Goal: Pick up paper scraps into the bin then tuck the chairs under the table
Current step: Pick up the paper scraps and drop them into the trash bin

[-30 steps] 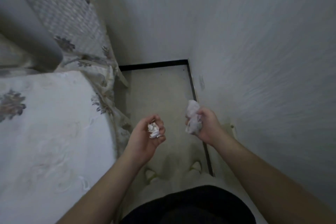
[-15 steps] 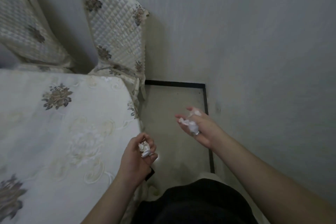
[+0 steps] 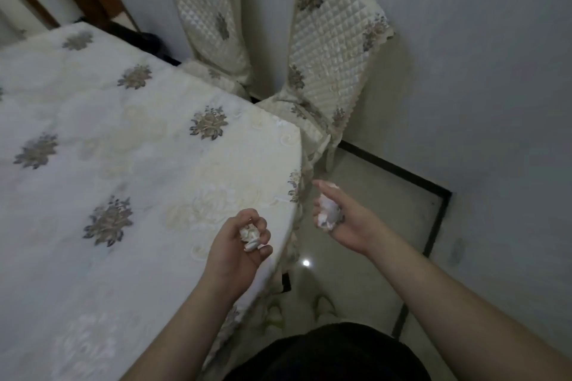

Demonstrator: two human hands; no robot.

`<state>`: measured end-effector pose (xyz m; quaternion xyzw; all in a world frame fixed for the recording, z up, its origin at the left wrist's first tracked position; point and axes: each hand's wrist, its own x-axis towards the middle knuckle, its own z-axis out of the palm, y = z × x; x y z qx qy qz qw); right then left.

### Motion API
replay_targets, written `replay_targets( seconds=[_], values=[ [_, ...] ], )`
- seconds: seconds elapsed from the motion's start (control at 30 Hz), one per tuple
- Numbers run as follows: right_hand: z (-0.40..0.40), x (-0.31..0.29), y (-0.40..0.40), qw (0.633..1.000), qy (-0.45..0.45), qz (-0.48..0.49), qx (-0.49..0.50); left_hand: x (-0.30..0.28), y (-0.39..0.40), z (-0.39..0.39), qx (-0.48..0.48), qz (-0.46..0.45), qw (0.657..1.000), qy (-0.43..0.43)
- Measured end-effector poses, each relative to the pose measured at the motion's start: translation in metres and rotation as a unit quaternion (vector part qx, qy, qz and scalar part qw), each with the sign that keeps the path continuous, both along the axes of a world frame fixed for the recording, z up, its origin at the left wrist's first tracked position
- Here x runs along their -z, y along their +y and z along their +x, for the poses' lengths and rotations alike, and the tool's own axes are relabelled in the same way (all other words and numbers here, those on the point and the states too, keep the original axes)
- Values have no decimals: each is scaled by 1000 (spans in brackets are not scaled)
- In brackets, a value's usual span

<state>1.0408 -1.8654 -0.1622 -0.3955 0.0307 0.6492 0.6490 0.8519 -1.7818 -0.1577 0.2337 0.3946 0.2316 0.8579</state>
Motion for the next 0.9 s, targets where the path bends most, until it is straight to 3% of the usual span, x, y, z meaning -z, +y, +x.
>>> replay_targets(
  seconds=[0.17, 0.33, 0.57, 0.67, 0.8, 0.9],
  values=[
    [-18, 9, 38, 981, -94, 45, -162, -9, -12, -37, -122, 15, 992, 5],
    [-77, 1, 65, 956, -141, 57, -250, -11, -40, -95, -244, 26, 969, 17],
    [-209, -16, 70, 905, -93, 72, -410, -19, -104, -202, -429, 15, 903, 18],
    [-281, -21, 60, 890, -45, 77, -446, -17, -139, -258, -488, 19, 873, 4],
    [-388, -23, 27, 856, -22, 85, -510, -19, -195, -341, -549, 40, 835, -7],
    [-468, -25, -6, 849, -23, 59, -524, -17, -236, -406, -601, 32, 798, -11]
  ],
)
